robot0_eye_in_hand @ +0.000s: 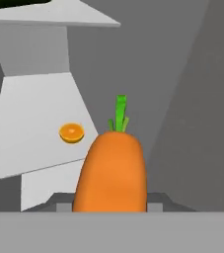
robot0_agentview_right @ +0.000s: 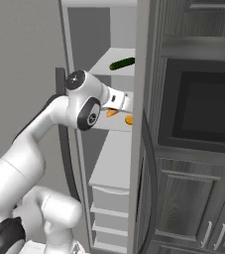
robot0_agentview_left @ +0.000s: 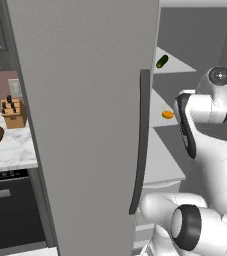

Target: Take the cucumber, carrot, and orange from the freezer and place them in the bowl on the counter.

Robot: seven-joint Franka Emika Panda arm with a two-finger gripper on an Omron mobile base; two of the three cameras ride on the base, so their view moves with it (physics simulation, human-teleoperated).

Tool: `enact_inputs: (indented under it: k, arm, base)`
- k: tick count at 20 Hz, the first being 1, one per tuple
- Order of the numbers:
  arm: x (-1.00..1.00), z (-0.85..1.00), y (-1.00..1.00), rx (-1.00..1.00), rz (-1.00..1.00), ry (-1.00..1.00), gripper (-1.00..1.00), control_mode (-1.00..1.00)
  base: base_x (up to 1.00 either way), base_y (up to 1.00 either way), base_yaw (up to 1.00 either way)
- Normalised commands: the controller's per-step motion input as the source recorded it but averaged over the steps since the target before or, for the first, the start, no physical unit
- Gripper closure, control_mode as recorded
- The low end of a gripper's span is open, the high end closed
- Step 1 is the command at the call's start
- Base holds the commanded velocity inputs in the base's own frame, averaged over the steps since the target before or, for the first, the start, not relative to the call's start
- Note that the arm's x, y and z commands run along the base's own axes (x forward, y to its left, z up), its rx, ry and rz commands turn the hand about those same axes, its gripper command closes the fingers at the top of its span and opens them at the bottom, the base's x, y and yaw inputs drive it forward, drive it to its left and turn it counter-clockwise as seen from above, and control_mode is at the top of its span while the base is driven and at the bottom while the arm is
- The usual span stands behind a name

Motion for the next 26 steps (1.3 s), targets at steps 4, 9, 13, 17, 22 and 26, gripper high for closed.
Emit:
enact_inputs:
  k: [4,9,13,17,22,26]
  arm:
    - [-0.75,-0.07,0.18,0.0,0.02,-0.01,1.0,1.0]
    - [0.0,0.0,0.0,0.0,0.0,0.0,1.0,1.0]
    - [0.0,0.0,0.0,0.0,0.0,0.0,1.0,1.0]
    - [0.0,0.0,0.0,0.0,0.0,0.0,1.0,1.0]
    - [0.0,0.0,0.0,0.0,0.0,0.0,1.0,1.0]
    - [0.0,0.0,0.0,0.0,0.0,0.0,1.0,1.0]
  base:
    - [-0.25,0.17,0.02]
    - [-0.89,0.91,0.17]
    - [-0.59,1.0,0.22]
    - [-0.15,1.0,0.17]
    - [0.0,1.0,0.1]
    - [0.16,1.0,0.03]
